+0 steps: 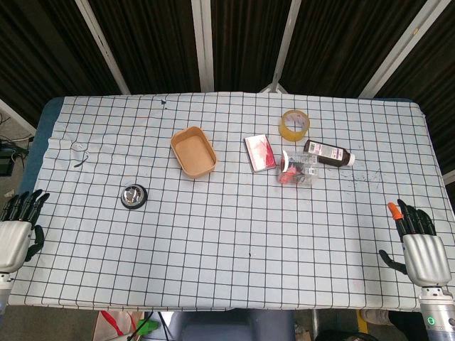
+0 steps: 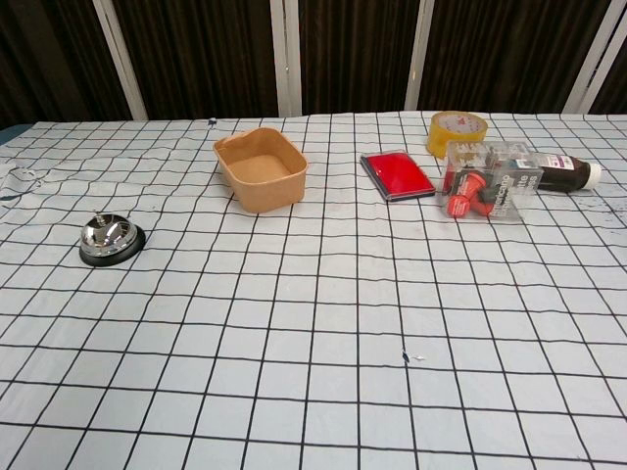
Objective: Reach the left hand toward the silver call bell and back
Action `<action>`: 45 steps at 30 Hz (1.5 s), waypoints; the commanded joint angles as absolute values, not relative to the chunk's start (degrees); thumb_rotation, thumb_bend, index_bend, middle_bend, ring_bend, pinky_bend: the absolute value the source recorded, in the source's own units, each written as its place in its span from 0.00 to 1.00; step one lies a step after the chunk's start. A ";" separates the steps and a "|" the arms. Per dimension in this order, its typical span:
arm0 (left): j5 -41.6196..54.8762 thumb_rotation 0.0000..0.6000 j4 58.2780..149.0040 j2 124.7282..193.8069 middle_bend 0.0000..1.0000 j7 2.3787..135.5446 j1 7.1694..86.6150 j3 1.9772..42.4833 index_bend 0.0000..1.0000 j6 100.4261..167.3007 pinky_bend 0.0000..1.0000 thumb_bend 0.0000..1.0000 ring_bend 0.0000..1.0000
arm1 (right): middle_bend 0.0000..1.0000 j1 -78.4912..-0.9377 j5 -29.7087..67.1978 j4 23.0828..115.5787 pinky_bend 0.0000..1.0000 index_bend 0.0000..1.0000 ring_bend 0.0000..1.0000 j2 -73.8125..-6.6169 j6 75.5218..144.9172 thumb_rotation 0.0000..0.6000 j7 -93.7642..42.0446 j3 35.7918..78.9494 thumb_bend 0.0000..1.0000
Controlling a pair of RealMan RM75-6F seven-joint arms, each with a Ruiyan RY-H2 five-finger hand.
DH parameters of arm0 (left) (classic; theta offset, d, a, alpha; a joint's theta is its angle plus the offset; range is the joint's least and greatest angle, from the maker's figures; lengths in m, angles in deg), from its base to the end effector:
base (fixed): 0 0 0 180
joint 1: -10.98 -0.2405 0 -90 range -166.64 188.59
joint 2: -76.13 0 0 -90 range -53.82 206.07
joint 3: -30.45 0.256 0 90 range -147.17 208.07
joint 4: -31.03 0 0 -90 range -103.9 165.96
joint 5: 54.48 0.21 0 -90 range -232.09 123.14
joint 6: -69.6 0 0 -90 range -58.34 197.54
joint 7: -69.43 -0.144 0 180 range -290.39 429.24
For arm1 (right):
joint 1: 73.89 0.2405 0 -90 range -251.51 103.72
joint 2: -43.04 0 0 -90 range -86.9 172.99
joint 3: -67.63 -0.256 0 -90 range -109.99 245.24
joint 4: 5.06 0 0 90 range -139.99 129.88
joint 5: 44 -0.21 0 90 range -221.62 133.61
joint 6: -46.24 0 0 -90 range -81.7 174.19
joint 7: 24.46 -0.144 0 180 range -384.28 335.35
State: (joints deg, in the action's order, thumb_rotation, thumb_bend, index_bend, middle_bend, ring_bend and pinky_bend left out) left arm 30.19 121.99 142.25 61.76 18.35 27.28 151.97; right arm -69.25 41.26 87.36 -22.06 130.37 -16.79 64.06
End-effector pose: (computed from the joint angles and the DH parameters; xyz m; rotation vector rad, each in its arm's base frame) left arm -0.3096 0.1959 0.1458 -1.4529 -0.8218 -0.8120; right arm -0.3114 -0.1823 0.1536 1.4132 -0.8271 0.8100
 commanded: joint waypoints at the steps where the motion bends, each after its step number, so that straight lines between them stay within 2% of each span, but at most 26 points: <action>1: 30.08 1.00 120.79 143.47 0.02 60.90 20.93 26.36 0.00 148.79 0.02 1.00 0.00 | 0.03 -69.05 41.22 87.28 0.10 0.03 0.09 -22.26 129.92 1.00 -16.41 64.20 0.25; 14: 23.59 1.00 115.85 150.23 0.00 54.54 34.11 21.92 0.00 130.87 0.02 1.00 0.00 | 0.03 -68.89 40.87 87.28 0.10 0.03 0.09 -22.44 129.35 1.00 -16.49 64.27 0.25; 22: 19.15 1.00 110.02 156.90 0.00 52.84 39.54 20.03 0.00 125.07 0.02 1.00 0.00 | 0.03 -68.89 40.86 87.27 0.10 0.03 0.09 -22.44 129.18 1.00 -16.74 64.39 0.25; 31: 17.58 1.00 100.93 164.76 0.00 53.15 42.85 19.62 0.00 123.32 0.02 1.00 0.00 | 0.03 -68.85 40.65 87.22 0.10 0.03 0.09 -22.34 128.95 1.00 -17.49 64.35 0.25; 45: 22.40 1.00 90.92 173.33 0.00 58.96 43.84 22.47 0.00 126.83 0.02 1.00 0.00 | 0.03 -68.72 41.02 87.09 0.10 0.03 0.09 -22.09 128.78 1.00 -19.01 64.44 0.25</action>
